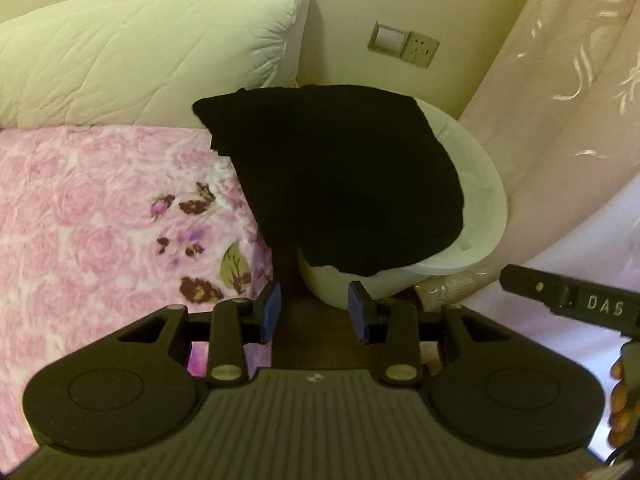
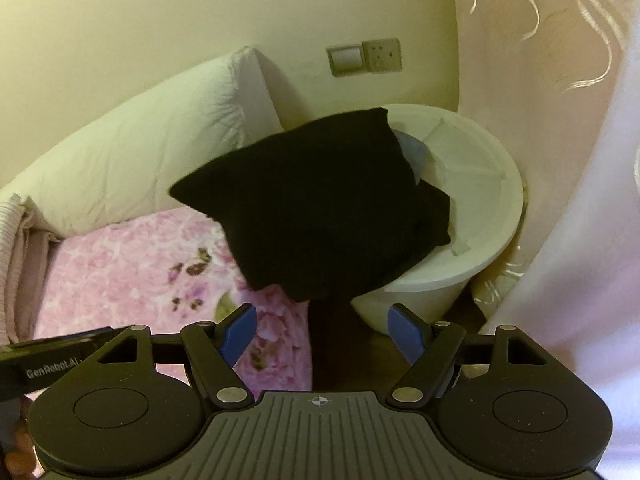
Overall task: Fold clothes
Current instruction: 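Close the left gripper on the black garment's edge while the right gripper grasps it too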
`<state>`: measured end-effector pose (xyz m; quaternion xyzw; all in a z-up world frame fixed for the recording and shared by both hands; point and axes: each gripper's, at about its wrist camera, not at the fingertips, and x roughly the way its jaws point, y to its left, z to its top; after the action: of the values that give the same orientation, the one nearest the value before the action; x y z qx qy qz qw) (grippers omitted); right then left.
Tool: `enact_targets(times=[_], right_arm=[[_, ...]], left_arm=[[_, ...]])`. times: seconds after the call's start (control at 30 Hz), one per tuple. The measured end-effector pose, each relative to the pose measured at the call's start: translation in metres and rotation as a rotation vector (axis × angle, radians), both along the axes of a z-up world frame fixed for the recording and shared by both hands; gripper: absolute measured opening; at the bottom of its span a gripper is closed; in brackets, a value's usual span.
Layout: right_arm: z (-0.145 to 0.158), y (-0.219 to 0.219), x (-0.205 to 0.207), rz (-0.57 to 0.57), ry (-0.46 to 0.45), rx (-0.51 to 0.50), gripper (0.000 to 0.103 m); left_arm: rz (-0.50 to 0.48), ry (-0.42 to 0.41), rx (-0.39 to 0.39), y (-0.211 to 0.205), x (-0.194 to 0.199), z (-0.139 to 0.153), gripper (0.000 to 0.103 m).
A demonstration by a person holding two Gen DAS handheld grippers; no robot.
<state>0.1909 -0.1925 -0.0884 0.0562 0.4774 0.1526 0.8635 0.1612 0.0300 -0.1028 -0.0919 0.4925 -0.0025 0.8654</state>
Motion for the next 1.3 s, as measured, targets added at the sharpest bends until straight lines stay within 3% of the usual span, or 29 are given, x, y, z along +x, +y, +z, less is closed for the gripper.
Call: enact_targets(times=[0.13,0.33,0.7,1.23,1.3], right_arm=[[-0.015,-0.008,0.041,0.018,0.011,-0.012,0.076],[-0.035,-0.015,0.101,0.055,0.018,-0.014,0.076],[-0.071,-0.017,0.161,0.135,0.085,0.002,0.075],[-0.128,-0.037,0.221,-0.027,0.085,0.072,0.075],[-0.135,-0.034,0.225,-0.034,0.084,0.071,0.060]], left_arm=[[0.003,0.034,0.049,-0.006,0.033,-0.014,0.033],[0.068,0.098,0.058,-0.006,0.077,-0.036,0.032],[0.170,0.132,0.032,-0.010,0.112,-0.066,0.032],[0.170,0.114,-0.042,0.010,0.146,-0.119,0.033],[0.165,0.112,-0.046,0.015,0.153,-0.123,0.033]])
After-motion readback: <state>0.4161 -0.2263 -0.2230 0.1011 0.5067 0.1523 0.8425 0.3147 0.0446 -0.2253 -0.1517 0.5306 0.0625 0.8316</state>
